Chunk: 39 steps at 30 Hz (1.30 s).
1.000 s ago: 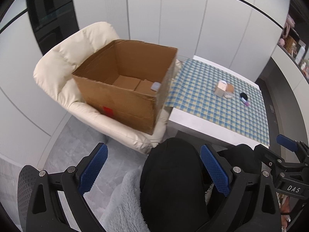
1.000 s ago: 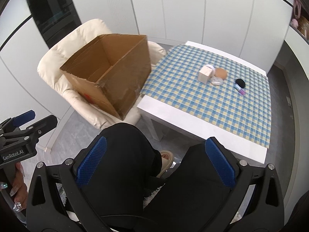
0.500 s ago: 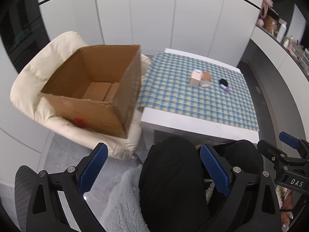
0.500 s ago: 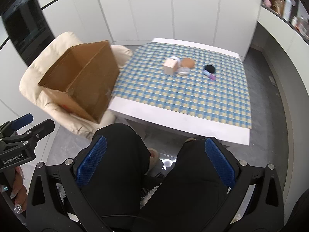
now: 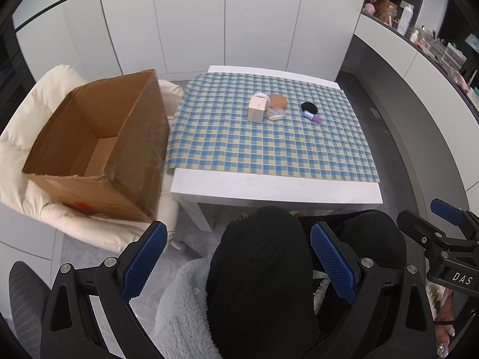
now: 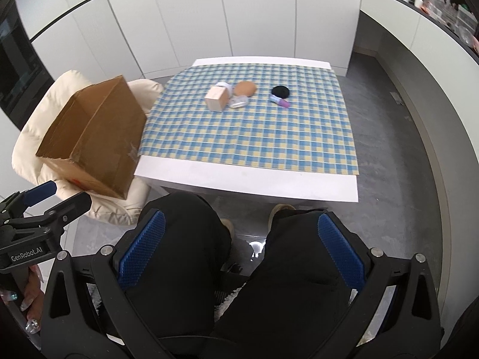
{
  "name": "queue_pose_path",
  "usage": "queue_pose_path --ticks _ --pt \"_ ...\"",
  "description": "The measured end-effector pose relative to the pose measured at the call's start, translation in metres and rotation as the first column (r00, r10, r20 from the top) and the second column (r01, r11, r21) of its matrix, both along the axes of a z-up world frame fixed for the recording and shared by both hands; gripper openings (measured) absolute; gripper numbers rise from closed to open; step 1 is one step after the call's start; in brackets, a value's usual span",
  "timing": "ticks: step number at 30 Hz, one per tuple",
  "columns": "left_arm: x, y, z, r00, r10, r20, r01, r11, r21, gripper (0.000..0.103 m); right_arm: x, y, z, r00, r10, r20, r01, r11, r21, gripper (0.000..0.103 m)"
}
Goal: Organize objects
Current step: 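Move both open grippers back toward the remaining items on the checked cloth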
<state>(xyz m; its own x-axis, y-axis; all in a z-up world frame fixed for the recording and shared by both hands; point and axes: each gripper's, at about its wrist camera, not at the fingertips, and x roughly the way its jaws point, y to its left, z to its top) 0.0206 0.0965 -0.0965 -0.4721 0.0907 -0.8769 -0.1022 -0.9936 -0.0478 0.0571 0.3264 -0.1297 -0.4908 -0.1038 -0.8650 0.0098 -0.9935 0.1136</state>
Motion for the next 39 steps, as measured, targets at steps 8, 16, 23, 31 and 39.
queue_pose_path --ticks 8,16,23,31,39 --pt "-0.017 0.014 -0.014 0.999 -0.022 0.026 0.022 1.000 -0.004 0.097 -0.013 0.017 -0.015 0.999 -0.029 0.024 0.029 1.000 0.002 0.103" --pt "-0.044 0.022 -0.031 0.999 -0.024 0.043 0.025 1.000 -0.012 0.097 -0.038 0.028 -0.026 0.999 -0.035 0.027 0.036 0.999 -0.016 0.103" --pt "-0.067 0.027 -0.039 0.999 -0.012 0.036 0.013 1.000 -0.006 0.097 -0.062 0.030 -0.036 0.999 -0.022 0.024 0.022 1.000 -0.018 0.103" --pt "-0.101 0.041 -0.047 0.999 -0.029 0.017 0.029 0.999 0.016 0.097 -0.092 0.038 -0.051 0.999 -0.033 0.032 0.033 0.999 -0.011 0.103" --pt "-0.154 0.059 -0.071 0.998 -0.045 0.038 0.044 0.999 0.013 0.097 -0.146 0.052 -0.080 0.996 -0.054 0.070 0.057 0.997 -0.047 0.103"
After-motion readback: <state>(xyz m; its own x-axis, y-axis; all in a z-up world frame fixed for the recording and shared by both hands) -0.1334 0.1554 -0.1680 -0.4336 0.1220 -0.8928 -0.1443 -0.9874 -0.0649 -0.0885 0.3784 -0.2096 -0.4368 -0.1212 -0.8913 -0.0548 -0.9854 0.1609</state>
